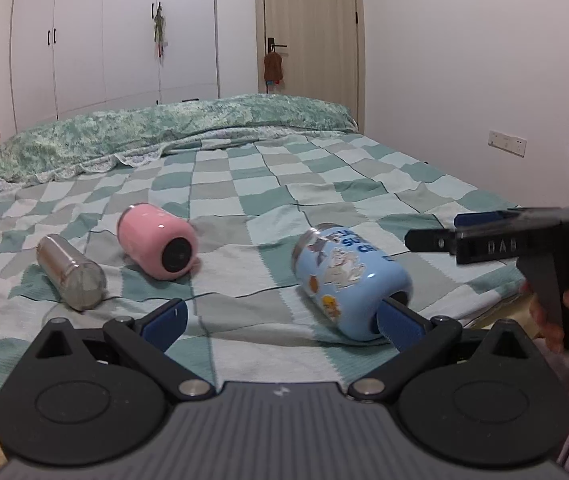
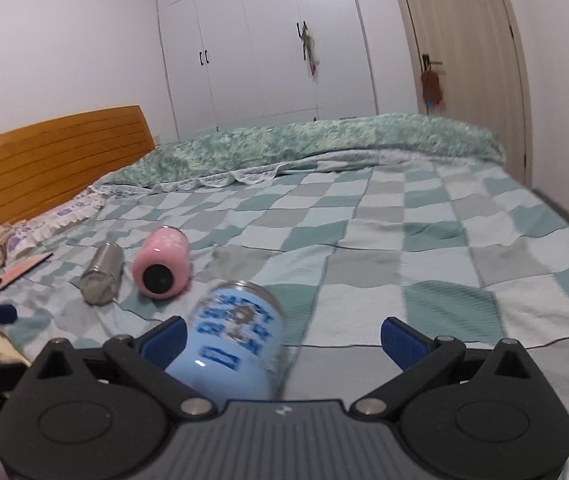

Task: Flip cup upright
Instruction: 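Lower the light-blue cup back onto the bed and open the right gripper, then grasp the lying light-blue cup with the left gripper and lift it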

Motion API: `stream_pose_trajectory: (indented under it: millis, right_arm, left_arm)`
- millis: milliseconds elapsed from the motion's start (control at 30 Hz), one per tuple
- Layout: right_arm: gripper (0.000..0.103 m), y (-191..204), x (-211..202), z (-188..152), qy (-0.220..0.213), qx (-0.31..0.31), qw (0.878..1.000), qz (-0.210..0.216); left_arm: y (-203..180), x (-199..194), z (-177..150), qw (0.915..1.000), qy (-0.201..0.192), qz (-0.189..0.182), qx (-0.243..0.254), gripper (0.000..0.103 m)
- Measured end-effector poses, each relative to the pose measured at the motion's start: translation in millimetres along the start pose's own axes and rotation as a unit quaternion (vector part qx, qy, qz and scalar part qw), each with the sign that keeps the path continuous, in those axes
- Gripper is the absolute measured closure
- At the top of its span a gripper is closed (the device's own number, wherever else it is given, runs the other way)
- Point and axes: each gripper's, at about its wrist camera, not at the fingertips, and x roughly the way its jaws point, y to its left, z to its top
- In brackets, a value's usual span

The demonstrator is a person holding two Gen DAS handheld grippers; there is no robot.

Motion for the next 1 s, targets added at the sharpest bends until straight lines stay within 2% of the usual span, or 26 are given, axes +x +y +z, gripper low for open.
stream_pose_trajectory:
  millis: [200, 433, 633, 700, 800, 1000]
  right_arm:
    - [0.0, -19, -7, -19, -0.03, -0.006, 0.999, -0.023]
    - [0.0, -40, -14, -26, -0.077, 0.0, 0.996, -0.038]
    - [0.0, -52, -7, -25, -0.086, -0.009, 0.995, -0.048]
    - [0.0, -57, -5, -24, -0.09, -0.009, 0.995, -0.051]
    - [0.0, -64, -4, -24, -0.09, 0.0, 0.995, -0.051]
    - [0.0, -77, -2, -25, -0.091, 0.019, 0.994, -0.054]
  left_arm:
    - [-18, 17, 8, 0.9996, 0.028, 0.006, -0.005, 0.0]
    - [-26, 46, 32, 0.9978, 0.059, 0.002, -0.031, 0.0]
    - [-36, 89, 54, 0.9946, 0.089, -0.004, -0.054, 0.0]
    - [-37, 109, 61, 0.9917, 0.108, -0.002, -0.07, 0.0]
    - [-37, 139, 66, 0.9836, 0.151, 0.026, -0.095, 0.0]
    - [-33, 188, 68, 0.9655, 0.219, 0.028, -0.137, 0.0]
